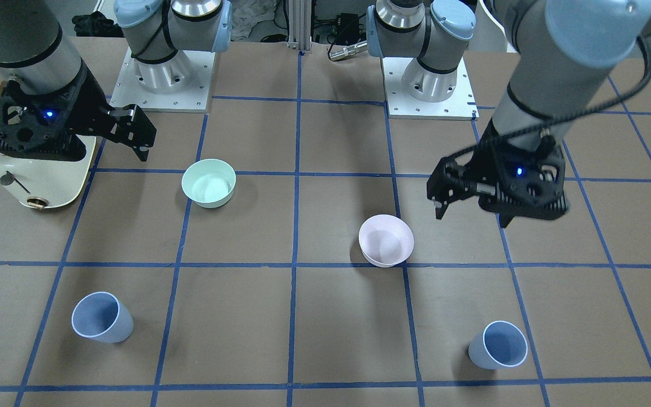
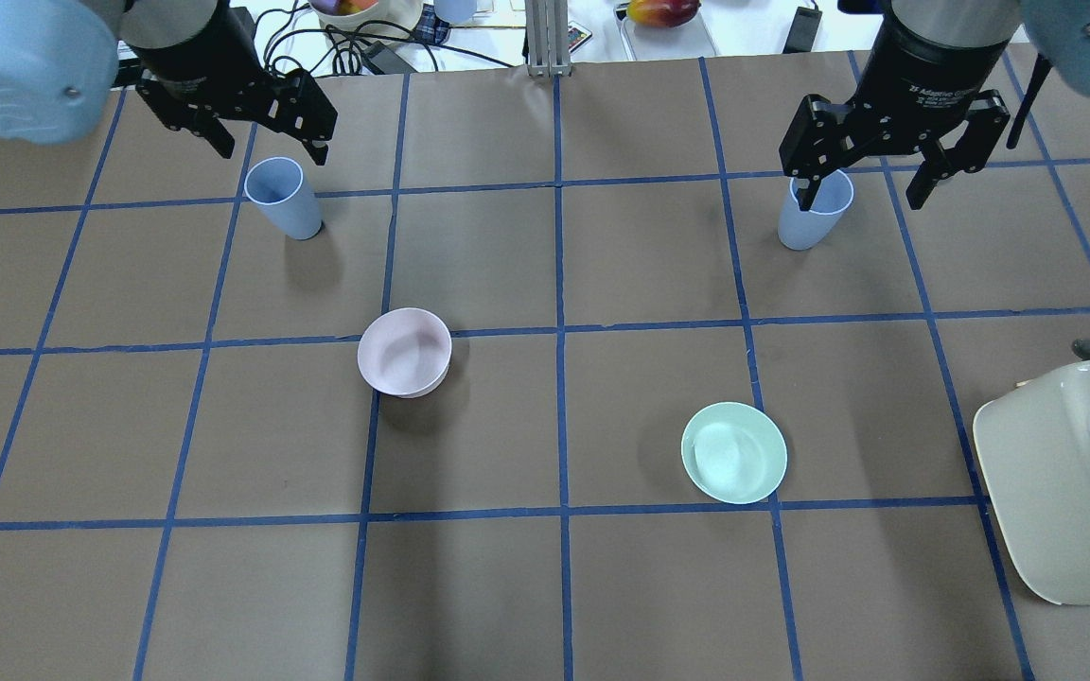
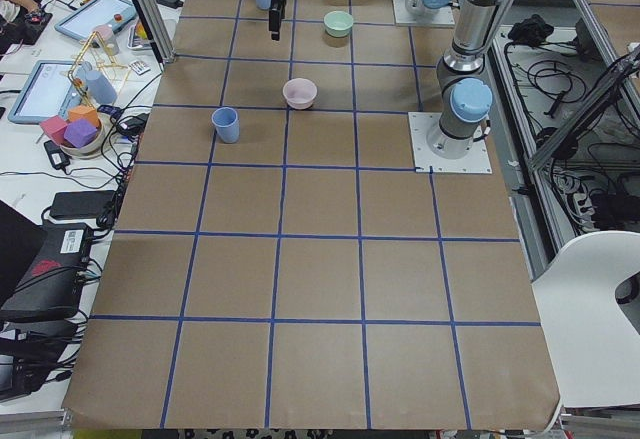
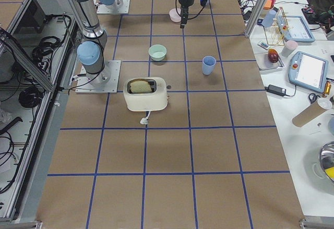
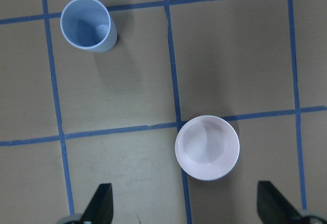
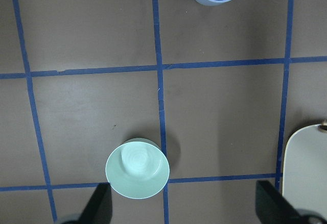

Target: Stack blue cups with both arms

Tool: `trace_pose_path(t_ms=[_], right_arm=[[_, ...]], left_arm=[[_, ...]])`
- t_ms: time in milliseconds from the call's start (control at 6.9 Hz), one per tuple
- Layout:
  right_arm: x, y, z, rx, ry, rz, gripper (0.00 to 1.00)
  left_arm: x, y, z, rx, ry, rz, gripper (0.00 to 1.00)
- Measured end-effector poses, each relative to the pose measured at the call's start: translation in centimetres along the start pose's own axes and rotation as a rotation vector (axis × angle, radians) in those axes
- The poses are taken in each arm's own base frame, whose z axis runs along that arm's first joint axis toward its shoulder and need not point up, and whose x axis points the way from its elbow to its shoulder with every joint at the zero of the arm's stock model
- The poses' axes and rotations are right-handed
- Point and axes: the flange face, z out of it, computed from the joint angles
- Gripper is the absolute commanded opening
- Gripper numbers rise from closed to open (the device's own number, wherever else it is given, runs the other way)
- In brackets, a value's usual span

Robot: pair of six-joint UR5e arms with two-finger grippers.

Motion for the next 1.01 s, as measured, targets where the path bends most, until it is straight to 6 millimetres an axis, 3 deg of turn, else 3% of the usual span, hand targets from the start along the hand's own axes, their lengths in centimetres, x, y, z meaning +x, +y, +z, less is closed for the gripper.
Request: trace_pose_path(t_ms=[290, 435, 580, 725, 1014], right_arm=[[0.6, -1.8, 0.1, 0.072, 0.002, -0.004, 1.0], [1.1, -3.8, 1.0, 0.109, 0.005, -0.003, 1.0], [2.1, -6.5, 2.3, 0.132, 0.009, 0.005, 1.0], [3.7, -9.2, 3.8, 0.148, 0.012, 0.01, 1.0], [8.6, -14.6, 7.7, 0.159, 0.022, -0.034, 1.0]], left_arm=[[-2.3, -5.5, 8.9, 0.013, -0.013, 0.049, 1.0], [-4.4, -6.9, 13.0, 0.001, -0.017, 0.05, 0.91], [-6.3, -7.6, 16.4, -0.014, -0.018, 0.039, 0.49], [-7.1, -7.9, 18.5, -0.024, -0.017, 0.033, 0.0], [-7.6, -7.9, 20.8, -0.038, -0.015, 0.025, 0.0]])
